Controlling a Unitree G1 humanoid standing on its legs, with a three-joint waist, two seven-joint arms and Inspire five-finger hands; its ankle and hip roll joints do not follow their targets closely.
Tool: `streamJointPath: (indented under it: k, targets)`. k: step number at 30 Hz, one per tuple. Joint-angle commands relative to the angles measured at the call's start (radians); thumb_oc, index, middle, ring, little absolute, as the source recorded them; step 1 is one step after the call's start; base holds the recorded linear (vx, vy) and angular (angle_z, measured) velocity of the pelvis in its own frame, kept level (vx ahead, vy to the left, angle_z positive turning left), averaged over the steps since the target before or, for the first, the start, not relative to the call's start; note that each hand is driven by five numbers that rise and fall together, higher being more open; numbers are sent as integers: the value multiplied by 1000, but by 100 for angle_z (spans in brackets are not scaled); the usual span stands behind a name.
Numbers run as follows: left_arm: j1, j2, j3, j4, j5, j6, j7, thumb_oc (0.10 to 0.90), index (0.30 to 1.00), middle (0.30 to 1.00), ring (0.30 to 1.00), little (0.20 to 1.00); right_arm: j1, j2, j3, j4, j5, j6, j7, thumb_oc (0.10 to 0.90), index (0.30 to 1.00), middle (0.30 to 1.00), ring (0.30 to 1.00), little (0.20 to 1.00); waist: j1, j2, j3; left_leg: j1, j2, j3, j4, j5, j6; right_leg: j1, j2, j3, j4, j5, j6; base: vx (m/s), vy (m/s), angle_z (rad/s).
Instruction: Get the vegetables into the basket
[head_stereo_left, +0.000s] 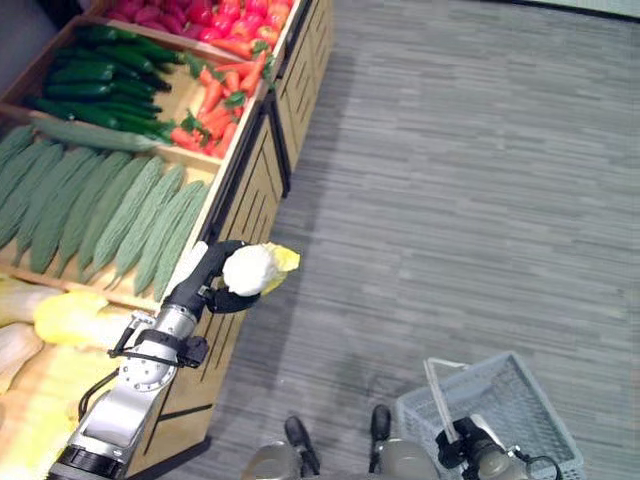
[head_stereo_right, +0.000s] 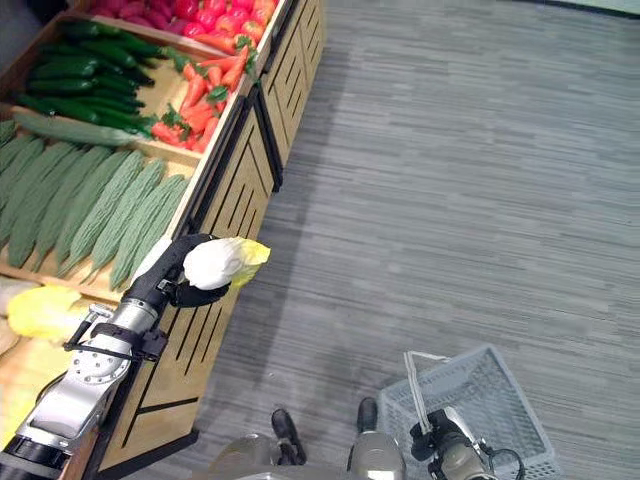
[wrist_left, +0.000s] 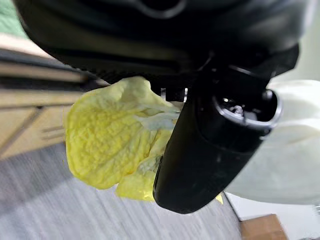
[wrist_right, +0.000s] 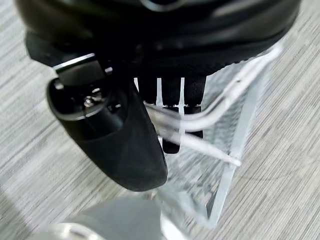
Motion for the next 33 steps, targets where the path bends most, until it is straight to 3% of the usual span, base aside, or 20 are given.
streamJointPath:
  k: [1, 7, 10, 11, 12, 13, 15, 16, 22, 27, 29, 33]
  targets:
    - [-95, 29, 55, -73, -8, -94, 46, 400, 300, 300, 300, 300, 1, 9, -3, 10, -1, -28, -22, 400, 300, 300, 300, 300, 1, -19, -46, -18, -65, -65, -8, -112, 25, -104, -51, -7, 72, -3, 52, 8, -136, 4]
    - [-101, 18, 53, -45, -7, -89, 49, 400, 300, 300, 300, 300, -6, -5, 1, -6, 3, -36, -36, 400, 300, 300, 300, 300, -7, -23, -43, -21, -36, -108, -7, -88, -3, -111, -18, -16, 109, -64, 16, 26, -206, 23]
    - [-100, -7, 53, -24, -43, -87, 39, 400, 300, 300, 300, 300, -9, -12, -6, -2, 33, -43, -35, 400, 300, 300, 300, 300, -3, -38, -18, -83, 11, -137, 203, -132, -25, -79, 2, -16, 105, -86, -20, 56, -248, 25]
    - [-101, -15, 47, -13, -57, -89, 38, 400, 300, 300, 300, 300, -10, -16, 3, -1, 32, -44, -31, 400, 300, 300, 300, 300, 11, -41, -3, -108, 16, -191, 266, -109, -42, -63, 13, -12, 97, -86, -32, -2, -154, 25]
    - [-103, -25, 43, -5, -74, -95, 43, 400, 300, 300, 300, 300, -16, -23, 10, 3, 33, -44, -28, 400, 300, 300, 300, 300, 29, -45, 6, -129, -13, -269, 259, -82, -41, -64, 14, -8, 85, -79, -39, 1, -3, 9]
    - [-108, -30, 43, 2, -73, -97, 49, 400, 300, 300, 300, 300, -21, -24, 10, 8, 32, -43, -30, 400, 300, 300, 300, 300, 45, -50, 2, -149, -78, -421, 181, -102, -37, -73, 6, 13, 76, -68, -29, -21, 93, -13]
    - [-110, -28, 44, 6, -66, -99, 52, 400, 300, 300, 300, 300, -34, -28, 4, 5, 37, -47, -30, 400, 300, 300, 300, 300, 35, -47, -3, -168, -95, -469, 168, -114, -15, -100, 2, 36, 110, -70, -22, 46, 231, -60]
    - [-111, -13, 42, -7, -51, -96, 46, 400, 300, 300, 300, 300, -36, -24, -10, 9, 47, -45, -33, 400, 300, 300, 300, 300, 26, -35, -3, -180, -97, -434, 191, -124, 10, -123, -6, 59, 145, -65, -14, 62, 260, -70]
    - [-91, 47, 67, -41, -6, -83, 47, 400, 300, 300, 300, 300, -36, -15, 7, -14, 15, -38, -33, 400, 300, 300, 300, 300, 22, -28, 17, -166, -107, -344, 215, -174, 58, -158, -24, 141, 156, -34, 14, 38, 303, -68]
    - [-68, 63, 92, -29, -13, -87, 58, 400, 300, 300, 300, 300, -50, -2, 5, -11, 26, -36, -39, 400, 300, 300, 300, 300, 27, -33, 27, -151, -97, -225, 167, -172, 79, -215, -21, 200, 115, 105, 64, -34, 163, -79]
    - [-58, 70, 102, -28, -16, -85, 63, 400, 300, 300, 300, 300, -52, 9, 9, -15, 24, -37, -38, 400, 300, 300, 300, 300, 36, -25, 25, -146, -73, -185, 160, -170, 76, -220, -38, 137, 114, 97, 63, -19, 29, -102]
    - [-62, 77, 94, -23, 10, -69, 61, 400, 300, 300, 300, 300, -46, 12, 22, -15, 3, -38, -40, 400, 300, 300, 300, 300, 48, -15, 18, -126, -60, -184, 149, -178, 65, -142, -56, 50, 162, 8, 54, 21, -37, -48]
